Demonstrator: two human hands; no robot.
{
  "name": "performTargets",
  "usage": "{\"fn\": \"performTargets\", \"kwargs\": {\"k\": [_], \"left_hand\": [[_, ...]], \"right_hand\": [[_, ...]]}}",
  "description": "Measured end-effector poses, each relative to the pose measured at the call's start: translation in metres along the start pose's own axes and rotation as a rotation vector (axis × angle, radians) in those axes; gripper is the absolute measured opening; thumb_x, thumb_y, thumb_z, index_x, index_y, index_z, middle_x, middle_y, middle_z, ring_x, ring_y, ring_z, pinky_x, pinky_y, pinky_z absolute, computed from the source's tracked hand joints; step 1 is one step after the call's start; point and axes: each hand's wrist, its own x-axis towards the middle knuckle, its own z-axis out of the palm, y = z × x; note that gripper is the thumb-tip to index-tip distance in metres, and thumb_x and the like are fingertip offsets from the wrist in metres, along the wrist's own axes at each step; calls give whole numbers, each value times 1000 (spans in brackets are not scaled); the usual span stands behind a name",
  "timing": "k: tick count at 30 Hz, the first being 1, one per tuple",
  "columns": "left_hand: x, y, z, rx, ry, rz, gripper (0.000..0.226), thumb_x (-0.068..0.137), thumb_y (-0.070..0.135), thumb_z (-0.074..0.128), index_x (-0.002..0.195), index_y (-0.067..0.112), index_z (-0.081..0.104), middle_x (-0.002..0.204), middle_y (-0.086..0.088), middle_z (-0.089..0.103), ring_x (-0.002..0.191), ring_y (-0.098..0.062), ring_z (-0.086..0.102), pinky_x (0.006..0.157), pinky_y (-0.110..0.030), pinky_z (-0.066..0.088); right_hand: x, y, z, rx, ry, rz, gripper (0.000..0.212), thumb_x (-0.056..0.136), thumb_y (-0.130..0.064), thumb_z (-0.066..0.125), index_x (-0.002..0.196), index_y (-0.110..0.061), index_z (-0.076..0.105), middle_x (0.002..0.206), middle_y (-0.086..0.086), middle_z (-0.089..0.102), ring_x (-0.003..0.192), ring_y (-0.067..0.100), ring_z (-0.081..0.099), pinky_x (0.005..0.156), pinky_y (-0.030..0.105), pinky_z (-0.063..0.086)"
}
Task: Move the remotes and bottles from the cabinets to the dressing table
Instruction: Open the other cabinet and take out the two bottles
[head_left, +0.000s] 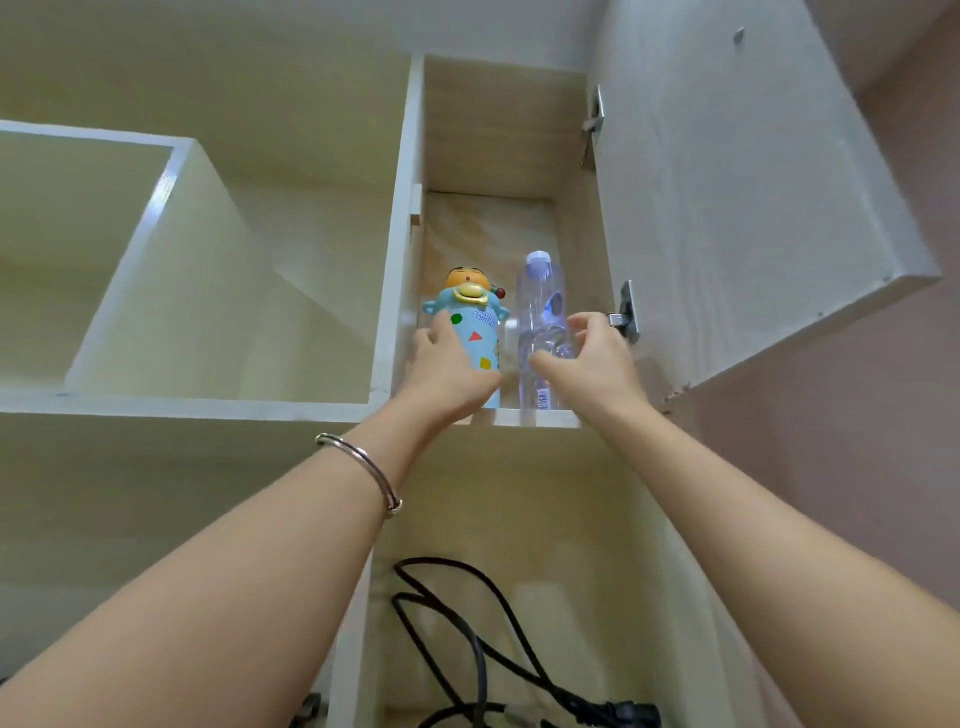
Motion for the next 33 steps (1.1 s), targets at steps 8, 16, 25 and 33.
{"fn": "performTargets", "kwargs": {"k": [8, 16, 25, 33], "left_hand": [[44, 0, 17, -59, -140, -241, 113, 73, 36, 72, 146, 9, -10, 145, -23, 27, 129, -34, 40, 105, -41, 41], [65, -14, 28, -148, -137, -204, 109, 78, 19, 70, 143, 13, -17, 138, -15, 36, 126, -32, 43, 108, -41, 38], [56, -11, 19, -132, 117, -57, 108, 62, 28, 80, 144, 18, 12, 130, -12, 52, 113, -31, 55, 84, -35, 50], [16, 22, -25, -195, 289, 48, 98, 49, 48, 75, 134, 23, 33, 112, 3, 58, 106, -22, 59, 90, -36, 51]], "right_hand": [[57, 13, 26, -127, -202, 273, 97, 78, -20, 70, 147, -12, 3, 146, 13, 32, 131, 32, 39, 83, 39, 41], [66, 26, 36, -157, -149, 303, 96, 74, -19, 73, 142, -18, 6, 133, 13, 45, 120, 31, 49, 81, 35, 43], [52, 15, 28, -61, 32, 129, 90, 69, -23, 72, 140, -25, 16, 127, 10, 51, 111, 33, 55, 90, 41, 50], [35, -25, -2, 112, 109, -18, 92, 70, -29, 71, 144, -26, 16, 132, 9, 51, 119, 25, 51, 87, 26, 39]]}}
